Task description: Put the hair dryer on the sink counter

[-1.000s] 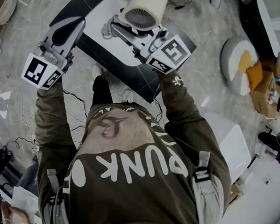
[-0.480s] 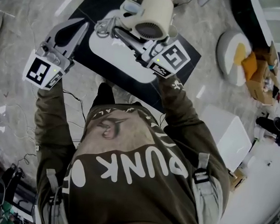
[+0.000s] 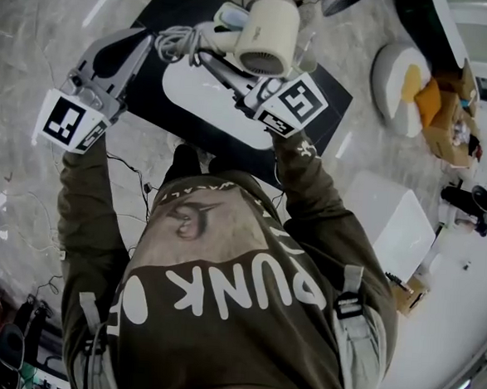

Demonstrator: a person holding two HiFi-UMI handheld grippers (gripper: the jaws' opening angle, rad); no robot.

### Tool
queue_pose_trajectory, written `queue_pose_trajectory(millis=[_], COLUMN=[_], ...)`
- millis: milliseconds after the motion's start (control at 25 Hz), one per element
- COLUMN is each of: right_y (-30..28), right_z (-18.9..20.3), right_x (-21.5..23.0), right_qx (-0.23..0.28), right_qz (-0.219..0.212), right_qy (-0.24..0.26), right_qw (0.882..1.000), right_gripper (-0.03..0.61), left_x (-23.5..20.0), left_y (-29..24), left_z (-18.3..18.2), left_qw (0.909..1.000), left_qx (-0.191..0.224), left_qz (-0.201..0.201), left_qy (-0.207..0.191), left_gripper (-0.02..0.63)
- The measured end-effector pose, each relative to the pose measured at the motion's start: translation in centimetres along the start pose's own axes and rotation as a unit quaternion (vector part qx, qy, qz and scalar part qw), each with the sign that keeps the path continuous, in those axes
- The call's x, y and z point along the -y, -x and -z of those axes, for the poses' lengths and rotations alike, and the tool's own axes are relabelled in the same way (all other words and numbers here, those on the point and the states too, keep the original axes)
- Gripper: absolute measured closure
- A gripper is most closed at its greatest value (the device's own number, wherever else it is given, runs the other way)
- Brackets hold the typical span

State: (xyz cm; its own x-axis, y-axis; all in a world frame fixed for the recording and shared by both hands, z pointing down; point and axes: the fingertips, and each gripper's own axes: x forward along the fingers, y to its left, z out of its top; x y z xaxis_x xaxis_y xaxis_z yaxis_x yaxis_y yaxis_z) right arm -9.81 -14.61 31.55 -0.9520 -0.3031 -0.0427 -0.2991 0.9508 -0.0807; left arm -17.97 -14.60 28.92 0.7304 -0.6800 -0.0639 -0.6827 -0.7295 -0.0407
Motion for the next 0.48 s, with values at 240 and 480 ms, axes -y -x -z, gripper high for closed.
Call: queue_pose_trajectory(millis=[240, 480], right_y=[-1.1, -2.2], right_z=[1.0, 3.4], right_x=[2.3, 3.9], right_qx=[-0.012, -0.030], right_qz=[-0.010, -0.021], right_qy=[0.000, -0.002], right_qw=[1.000, 0.999], right_gripper=[0.388, 0.388], left_x=[-2.4, -3.4], left_y=[-0.3, -0.3], left_z=[0.4, 1.1], left_qw=[0.9998, 0.9989], left_qx=[-0.011, -0.022], left_qz=[-0.019, -0.041], left_qy=[-0.004, -0.002], left_gripper=[0.623, 0.623])
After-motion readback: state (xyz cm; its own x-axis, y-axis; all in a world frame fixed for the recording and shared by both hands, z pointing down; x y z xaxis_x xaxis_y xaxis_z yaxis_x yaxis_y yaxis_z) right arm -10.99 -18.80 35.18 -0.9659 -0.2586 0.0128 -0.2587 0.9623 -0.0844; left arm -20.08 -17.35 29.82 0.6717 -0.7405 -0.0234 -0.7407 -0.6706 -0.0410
